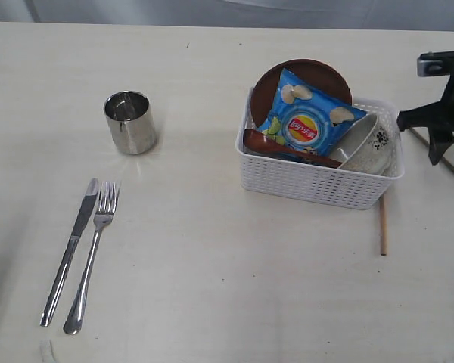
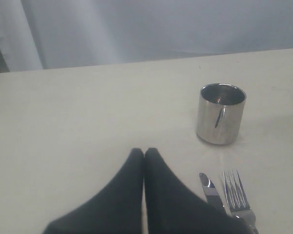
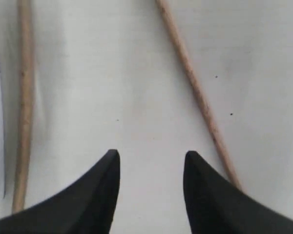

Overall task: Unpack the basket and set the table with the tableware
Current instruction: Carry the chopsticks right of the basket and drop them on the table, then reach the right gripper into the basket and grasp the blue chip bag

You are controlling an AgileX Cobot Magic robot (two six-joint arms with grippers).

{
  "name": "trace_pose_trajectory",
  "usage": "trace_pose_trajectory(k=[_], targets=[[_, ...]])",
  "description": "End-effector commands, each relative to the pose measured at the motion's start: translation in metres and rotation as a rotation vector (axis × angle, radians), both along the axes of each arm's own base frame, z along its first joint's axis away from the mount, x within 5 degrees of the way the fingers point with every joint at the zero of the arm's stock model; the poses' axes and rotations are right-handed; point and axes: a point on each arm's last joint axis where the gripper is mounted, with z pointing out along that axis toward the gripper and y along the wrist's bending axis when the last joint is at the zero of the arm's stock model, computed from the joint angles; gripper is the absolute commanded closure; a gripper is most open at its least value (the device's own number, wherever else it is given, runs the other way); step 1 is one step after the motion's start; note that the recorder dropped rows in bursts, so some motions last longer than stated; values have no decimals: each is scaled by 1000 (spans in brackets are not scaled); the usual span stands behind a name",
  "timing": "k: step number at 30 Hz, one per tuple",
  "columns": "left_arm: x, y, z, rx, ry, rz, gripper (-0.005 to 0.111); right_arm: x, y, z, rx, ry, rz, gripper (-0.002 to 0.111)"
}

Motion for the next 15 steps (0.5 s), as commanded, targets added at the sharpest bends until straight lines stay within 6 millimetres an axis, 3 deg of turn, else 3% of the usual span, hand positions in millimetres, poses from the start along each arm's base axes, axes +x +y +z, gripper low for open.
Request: trace_pose_trajectory(k=[1,8,12,15], targets=[[0,0,0,-8,-7,-5,107,3,-1,35,9,-65,10,67],[0,0,0,-8,-7,-5,107,4,31,88,325,-209,116,67],[0,0,0,-8,-7,-5,107,-2,68,119,441,-264,241,67],[0,0,0,-8,-7,-5,107,-12,107,127,454,-257,363,67]])
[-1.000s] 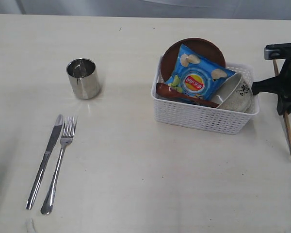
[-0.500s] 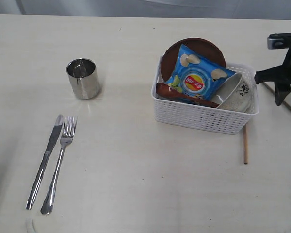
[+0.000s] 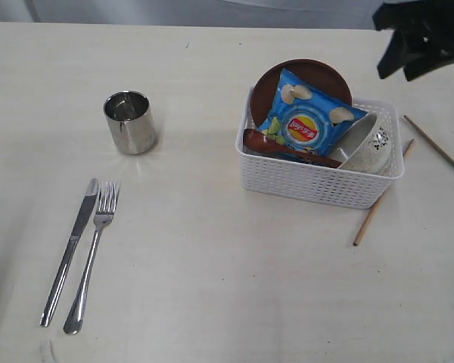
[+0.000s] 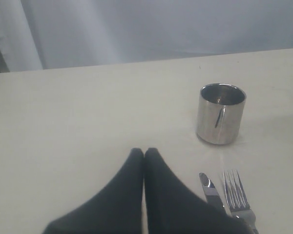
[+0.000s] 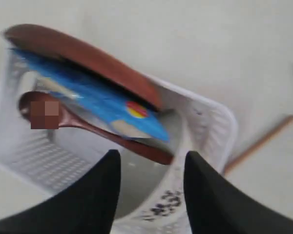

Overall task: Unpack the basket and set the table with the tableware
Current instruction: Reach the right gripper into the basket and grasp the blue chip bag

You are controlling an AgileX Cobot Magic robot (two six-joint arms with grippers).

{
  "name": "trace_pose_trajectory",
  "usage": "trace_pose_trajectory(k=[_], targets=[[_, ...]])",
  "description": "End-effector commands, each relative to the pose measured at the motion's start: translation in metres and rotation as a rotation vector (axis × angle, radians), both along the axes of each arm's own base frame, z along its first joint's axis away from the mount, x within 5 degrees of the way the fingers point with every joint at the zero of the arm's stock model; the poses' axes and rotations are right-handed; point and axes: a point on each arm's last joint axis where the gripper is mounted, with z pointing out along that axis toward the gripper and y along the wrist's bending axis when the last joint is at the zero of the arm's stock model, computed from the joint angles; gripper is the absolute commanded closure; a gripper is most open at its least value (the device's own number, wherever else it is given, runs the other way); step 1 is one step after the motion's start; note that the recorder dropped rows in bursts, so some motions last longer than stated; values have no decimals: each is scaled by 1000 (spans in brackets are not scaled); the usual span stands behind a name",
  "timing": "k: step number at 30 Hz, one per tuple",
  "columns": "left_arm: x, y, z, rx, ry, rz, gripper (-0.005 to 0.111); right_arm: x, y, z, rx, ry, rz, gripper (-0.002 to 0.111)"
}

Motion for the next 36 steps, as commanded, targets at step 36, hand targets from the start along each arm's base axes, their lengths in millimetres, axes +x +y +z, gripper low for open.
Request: trace_pose_trajectory(k=[36], targets=[[0,0,0,-8,-7,-5,107,1,162,-98,-254,179,445,67]])
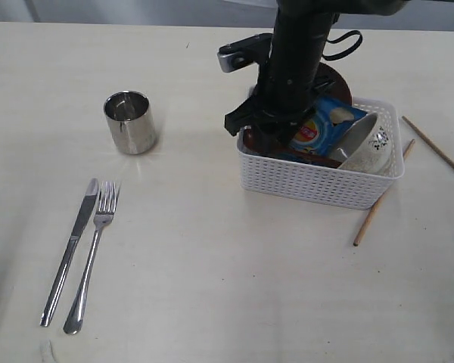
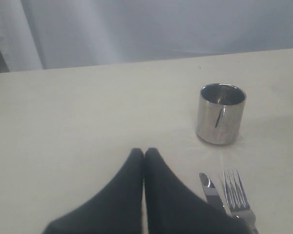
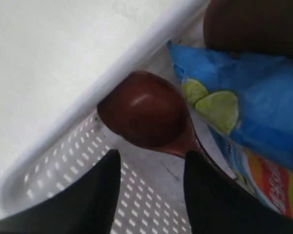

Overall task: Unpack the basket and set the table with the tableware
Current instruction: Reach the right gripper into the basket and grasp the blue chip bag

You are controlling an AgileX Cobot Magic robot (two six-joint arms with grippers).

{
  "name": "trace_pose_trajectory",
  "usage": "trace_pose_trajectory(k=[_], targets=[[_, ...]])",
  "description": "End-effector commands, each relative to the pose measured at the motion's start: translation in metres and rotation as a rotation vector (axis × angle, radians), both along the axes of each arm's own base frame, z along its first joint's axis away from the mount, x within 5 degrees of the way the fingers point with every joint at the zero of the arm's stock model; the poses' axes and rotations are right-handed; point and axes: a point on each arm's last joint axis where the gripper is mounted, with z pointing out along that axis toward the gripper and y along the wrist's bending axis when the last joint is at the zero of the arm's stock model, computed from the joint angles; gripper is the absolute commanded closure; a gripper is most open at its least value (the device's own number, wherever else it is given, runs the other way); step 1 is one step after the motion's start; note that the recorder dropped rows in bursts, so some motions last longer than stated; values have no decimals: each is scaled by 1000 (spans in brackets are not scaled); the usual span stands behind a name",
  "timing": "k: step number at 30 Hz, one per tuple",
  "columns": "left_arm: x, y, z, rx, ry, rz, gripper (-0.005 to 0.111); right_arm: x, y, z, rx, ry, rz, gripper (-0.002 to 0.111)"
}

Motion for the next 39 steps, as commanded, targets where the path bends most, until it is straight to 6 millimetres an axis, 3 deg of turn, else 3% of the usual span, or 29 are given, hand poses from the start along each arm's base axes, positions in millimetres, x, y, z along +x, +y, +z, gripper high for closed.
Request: trace_pose_trajectory(k=[1,8,14,16,18,23,30,39], targets=[[0,0,0,-8,-7,-5,107,0,0,2,-4,4,2,67],[0,0,0,-8,-7,-5,107,-4,6,-16,65,56,-6,67],[0,0,0,-8,-7,-5,107,-1,6,-21,56,47,-6,54],[0,0,0,-8,-7,-5,107,-1,6,-21,52,41,5,58],[0,0,0,-8,-7,-5,107,0,5,-23,43,39,28,70],[0,0,0,-8,-7,-5,107,2,2,-24,8,21,49,109],[0,0,0,-8,-7,-5,107,3,-3,-14,-31,-28,46,109],[0,0,0,-8,-7,-5,107,3,-7,28,9,-172,73,109]])
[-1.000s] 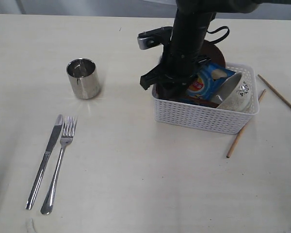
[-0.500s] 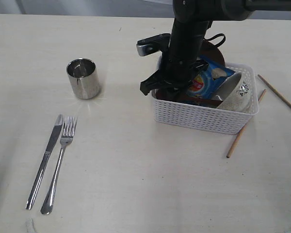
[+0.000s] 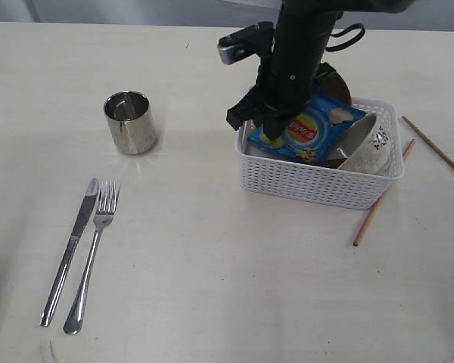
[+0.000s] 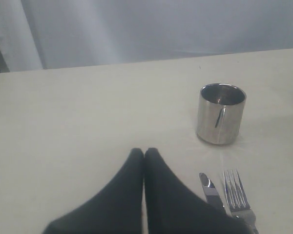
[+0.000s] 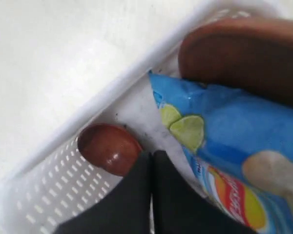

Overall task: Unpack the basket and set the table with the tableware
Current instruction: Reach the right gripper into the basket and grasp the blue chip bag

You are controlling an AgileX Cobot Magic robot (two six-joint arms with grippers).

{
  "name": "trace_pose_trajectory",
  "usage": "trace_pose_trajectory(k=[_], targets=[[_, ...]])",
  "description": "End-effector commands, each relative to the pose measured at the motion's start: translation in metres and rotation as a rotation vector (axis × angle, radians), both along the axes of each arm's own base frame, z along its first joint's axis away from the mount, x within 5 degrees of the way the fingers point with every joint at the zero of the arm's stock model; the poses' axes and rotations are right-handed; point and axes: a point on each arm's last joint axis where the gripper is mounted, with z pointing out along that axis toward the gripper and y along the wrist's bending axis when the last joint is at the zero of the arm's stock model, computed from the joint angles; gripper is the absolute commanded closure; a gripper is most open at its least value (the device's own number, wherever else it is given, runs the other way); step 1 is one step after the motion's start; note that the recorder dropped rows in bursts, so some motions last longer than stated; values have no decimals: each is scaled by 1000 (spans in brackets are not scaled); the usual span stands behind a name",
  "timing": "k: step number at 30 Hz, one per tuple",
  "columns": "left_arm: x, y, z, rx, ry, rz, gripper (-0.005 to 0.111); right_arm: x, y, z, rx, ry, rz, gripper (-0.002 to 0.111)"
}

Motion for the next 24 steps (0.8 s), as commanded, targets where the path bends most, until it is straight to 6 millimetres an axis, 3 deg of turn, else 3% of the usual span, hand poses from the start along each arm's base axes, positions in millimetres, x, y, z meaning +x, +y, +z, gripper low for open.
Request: trace_pose_trajectory(k=[1,5,9,11,15,18,24], targets=[[0,0,0,-8,-7,-5,107,-3,-5,19,-18,-47,65,109],[0,0,0,-8,-7,-5,107,-17,-10,20,-94,78,335,103],[0,0,0,-8,-7,-5,107,-22,-13,13,-116,104,458,70],[0,0,0,-8,-7,-5,107,-22,-15,9,-174,83,499,60],[0,0,0,-8,-7,-5,107,-25,-20,1,-311,61,585,63],[0,0,0,-8,-7,-5,107,-29,-18,-6,-288,70,649,70],[0,0,0,-8,-7,-5,107,-32,-17,-18,-283,43,699,71]])
